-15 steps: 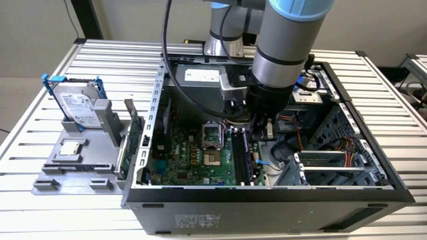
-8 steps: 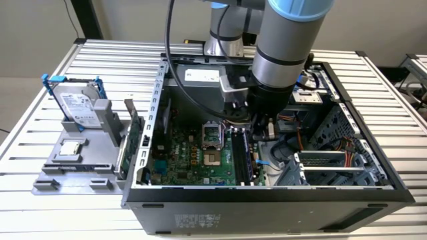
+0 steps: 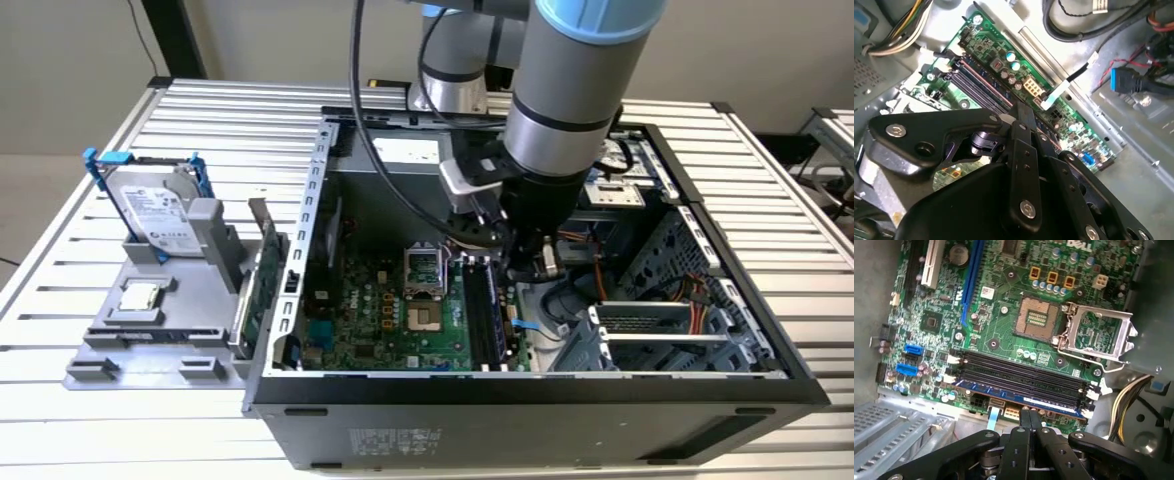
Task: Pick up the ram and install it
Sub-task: 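Press down the ram until it locks into place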
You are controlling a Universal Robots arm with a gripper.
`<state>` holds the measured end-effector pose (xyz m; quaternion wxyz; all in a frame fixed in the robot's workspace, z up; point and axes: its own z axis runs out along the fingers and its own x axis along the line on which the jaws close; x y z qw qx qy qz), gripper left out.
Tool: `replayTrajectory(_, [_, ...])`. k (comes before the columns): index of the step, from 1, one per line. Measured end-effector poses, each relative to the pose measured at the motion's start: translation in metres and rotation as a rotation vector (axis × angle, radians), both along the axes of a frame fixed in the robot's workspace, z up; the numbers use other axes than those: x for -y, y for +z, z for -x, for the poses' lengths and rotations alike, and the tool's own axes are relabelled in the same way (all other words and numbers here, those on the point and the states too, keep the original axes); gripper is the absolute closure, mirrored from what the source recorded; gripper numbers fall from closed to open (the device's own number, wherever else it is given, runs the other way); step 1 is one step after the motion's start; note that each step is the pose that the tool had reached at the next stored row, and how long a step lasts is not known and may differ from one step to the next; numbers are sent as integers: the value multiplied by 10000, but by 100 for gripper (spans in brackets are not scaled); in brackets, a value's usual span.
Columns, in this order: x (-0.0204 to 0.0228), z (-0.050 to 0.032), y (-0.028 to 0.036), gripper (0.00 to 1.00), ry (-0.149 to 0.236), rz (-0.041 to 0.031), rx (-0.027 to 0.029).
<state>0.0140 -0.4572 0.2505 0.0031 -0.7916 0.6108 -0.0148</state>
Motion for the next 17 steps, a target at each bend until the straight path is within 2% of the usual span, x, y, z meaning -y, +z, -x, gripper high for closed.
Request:
replayTrajectory(2, [0, 25, -14, 100, -11, -3, 37])
replayTrajectory(10, [1, 61, -117, 100, -566, -17, 35])
replayTrajectory(13, [2, 62, -120, 100, -658, -241, 0])
replayTrajectory(14, [3, 62, -123, 100, -703, -270, -1])
replayTrajectory(17, [5, 60, -133, 100, -921, -269, 2])
